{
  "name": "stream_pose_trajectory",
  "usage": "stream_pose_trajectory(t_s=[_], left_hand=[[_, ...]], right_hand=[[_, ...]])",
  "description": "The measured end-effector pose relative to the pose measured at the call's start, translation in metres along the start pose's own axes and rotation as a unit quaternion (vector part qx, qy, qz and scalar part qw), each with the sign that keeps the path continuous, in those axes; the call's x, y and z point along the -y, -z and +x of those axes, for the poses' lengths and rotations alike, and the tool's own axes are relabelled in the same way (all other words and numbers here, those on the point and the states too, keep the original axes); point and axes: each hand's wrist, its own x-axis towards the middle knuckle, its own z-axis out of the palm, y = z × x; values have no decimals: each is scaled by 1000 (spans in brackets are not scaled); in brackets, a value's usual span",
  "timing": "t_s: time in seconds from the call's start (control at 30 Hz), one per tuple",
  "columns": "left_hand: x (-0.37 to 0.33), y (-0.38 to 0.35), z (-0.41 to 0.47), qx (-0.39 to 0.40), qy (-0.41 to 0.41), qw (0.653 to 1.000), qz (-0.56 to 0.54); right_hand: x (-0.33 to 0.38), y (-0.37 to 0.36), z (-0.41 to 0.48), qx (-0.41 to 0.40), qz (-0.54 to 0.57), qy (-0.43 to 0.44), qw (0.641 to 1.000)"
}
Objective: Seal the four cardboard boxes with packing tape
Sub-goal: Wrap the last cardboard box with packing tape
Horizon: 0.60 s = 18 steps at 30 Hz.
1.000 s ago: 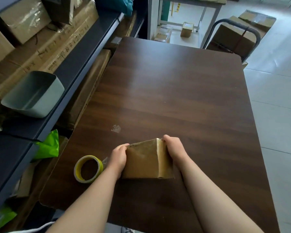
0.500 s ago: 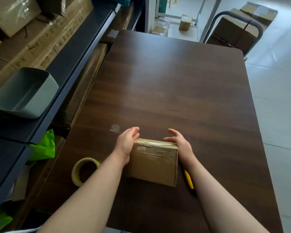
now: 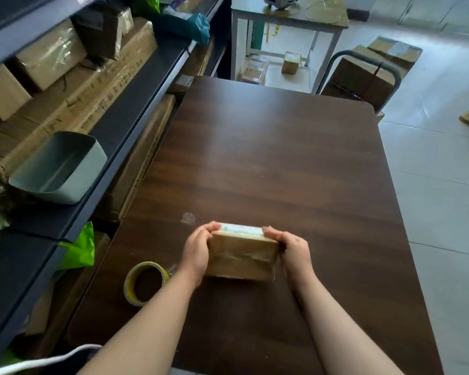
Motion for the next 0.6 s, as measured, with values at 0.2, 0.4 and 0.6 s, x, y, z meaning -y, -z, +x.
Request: stream_pose_trajectory(t_s=[0.2, 0.4, 0.6], left_hand=[[34, -7, -20, -66, -50, 969, 232], [52, -11, -21, -41, -151, 903, 401], [57, -33, -18, -43, -170, 831, 527]], right_hand=[[-30, -8, -35, -80, -193, 158, 965], [-50, 1, -41, -40, -426, 181, 886], [-52, -24, -23, -36, -586, 142, 797]])
